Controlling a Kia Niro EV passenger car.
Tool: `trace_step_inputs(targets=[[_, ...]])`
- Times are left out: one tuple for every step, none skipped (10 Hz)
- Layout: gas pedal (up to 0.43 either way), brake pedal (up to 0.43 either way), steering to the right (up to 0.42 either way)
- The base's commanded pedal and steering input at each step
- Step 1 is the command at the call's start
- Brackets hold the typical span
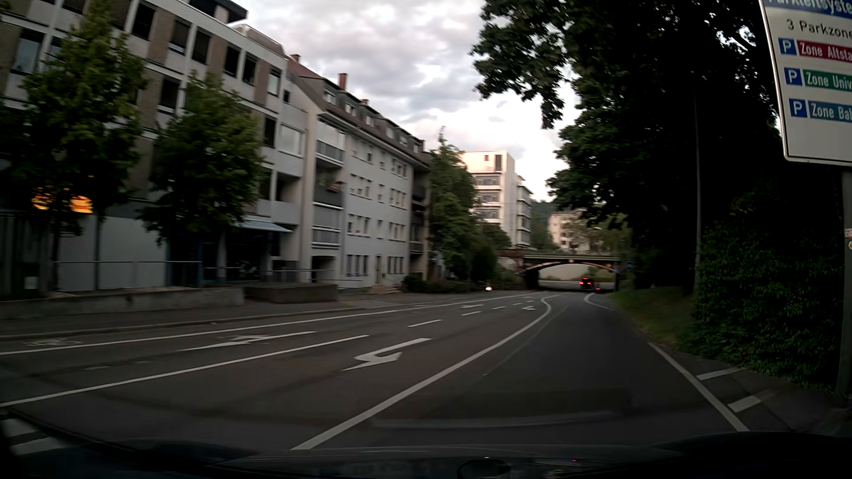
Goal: Follow the waypoints while adhering to traffic rules and regulations
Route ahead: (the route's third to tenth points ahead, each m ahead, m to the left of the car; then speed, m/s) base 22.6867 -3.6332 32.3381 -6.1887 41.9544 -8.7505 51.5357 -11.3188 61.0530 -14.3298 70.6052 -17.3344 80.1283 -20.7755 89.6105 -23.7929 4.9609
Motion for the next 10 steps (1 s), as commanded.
trace_step_inputs(targets=[[0.220,0.000,0.260],[0.209,0.000,0.226],[0.209,0.000,0.206],[0.197,0.000,0.180],[0.197,0.000,0.160],[0.197,0.000,0.142],[0.197,0.000,0.132],[0.197,0.000,0.116],[0.197,0.000,0.099],[0.197,0.000,0.083]])
